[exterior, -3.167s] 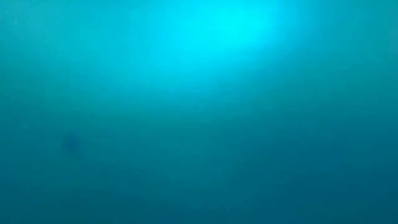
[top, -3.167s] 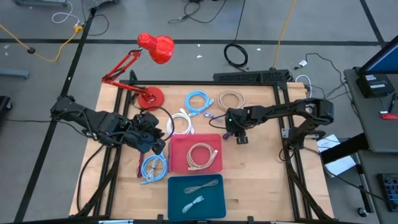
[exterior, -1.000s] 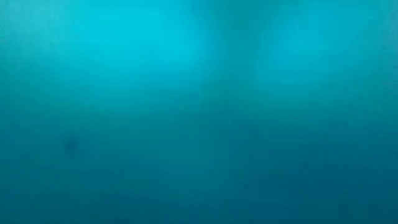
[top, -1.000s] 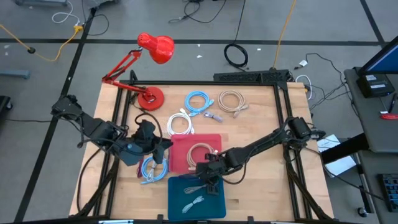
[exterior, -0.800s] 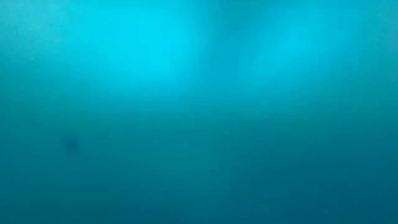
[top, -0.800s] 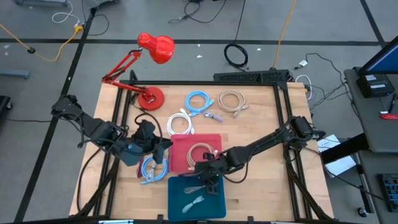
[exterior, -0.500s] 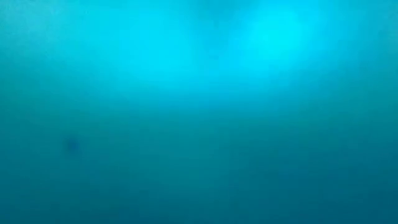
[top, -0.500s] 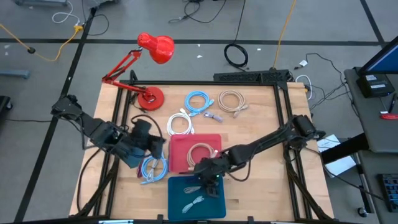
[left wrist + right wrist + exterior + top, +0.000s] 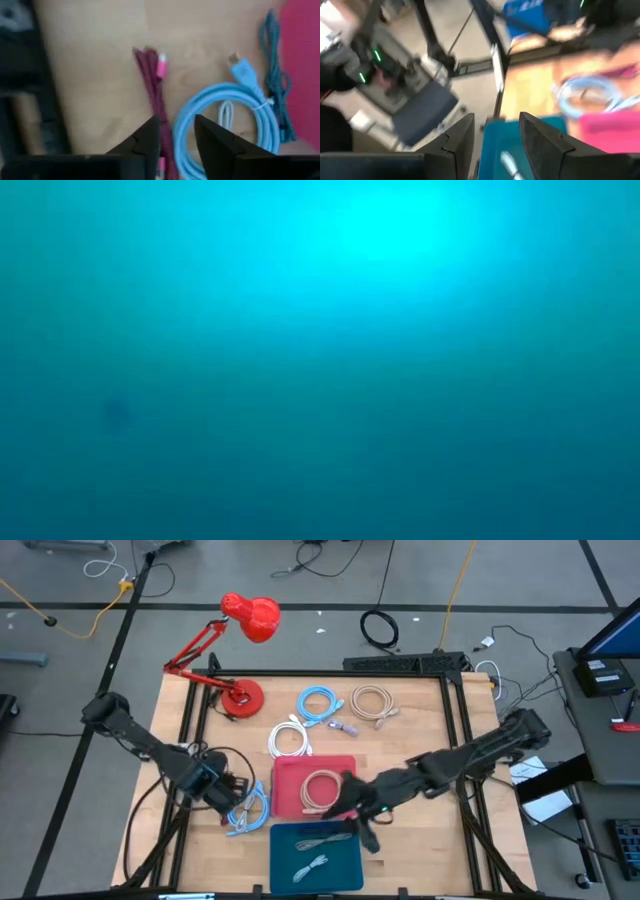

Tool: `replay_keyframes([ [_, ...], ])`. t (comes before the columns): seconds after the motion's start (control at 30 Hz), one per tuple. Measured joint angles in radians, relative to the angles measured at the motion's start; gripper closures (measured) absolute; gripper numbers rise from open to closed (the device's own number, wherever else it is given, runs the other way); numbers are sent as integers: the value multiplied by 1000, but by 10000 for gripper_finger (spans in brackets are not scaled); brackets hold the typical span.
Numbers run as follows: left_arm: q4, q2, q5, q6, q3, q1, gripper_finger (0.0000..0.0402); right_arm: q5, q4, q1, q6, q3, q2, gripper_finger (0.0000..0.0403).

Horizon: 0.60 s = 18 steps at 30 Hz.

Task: Pick & Place USB Port
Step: Put the pink and black charger cable into the blue bin

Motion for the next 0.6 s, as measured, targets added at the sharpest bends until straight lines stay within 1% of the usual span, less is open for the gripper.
replay_keyframes([
  [0.1, 70, -2, 92, -35, -120, 23, 224, 66, -33, 2, -16, 0, -59, 264],
  [0.13, 96, -9, 108, -33, -148, 28, 208, 84, -49, 3, -16, 0, -73, 265],
  [0.2, 144, -17, 110, -12, -178, 39, 181, 104, -74, 5, -17, 0, -93, 269],
  [0.3, 162, -14, 71, -2, -207, 53, 155, 120, -105, 6, -17, 0, -103, 272],
  [0.4, 195, -14, 37, 10, -217, 75, 148, 118, -122, 12, -7, -1, -100, 273],
  [0.6, 241, -12, -11, 76, -217, 134, 156, 113, -106, 20, 1, -1, -69, 273],
])
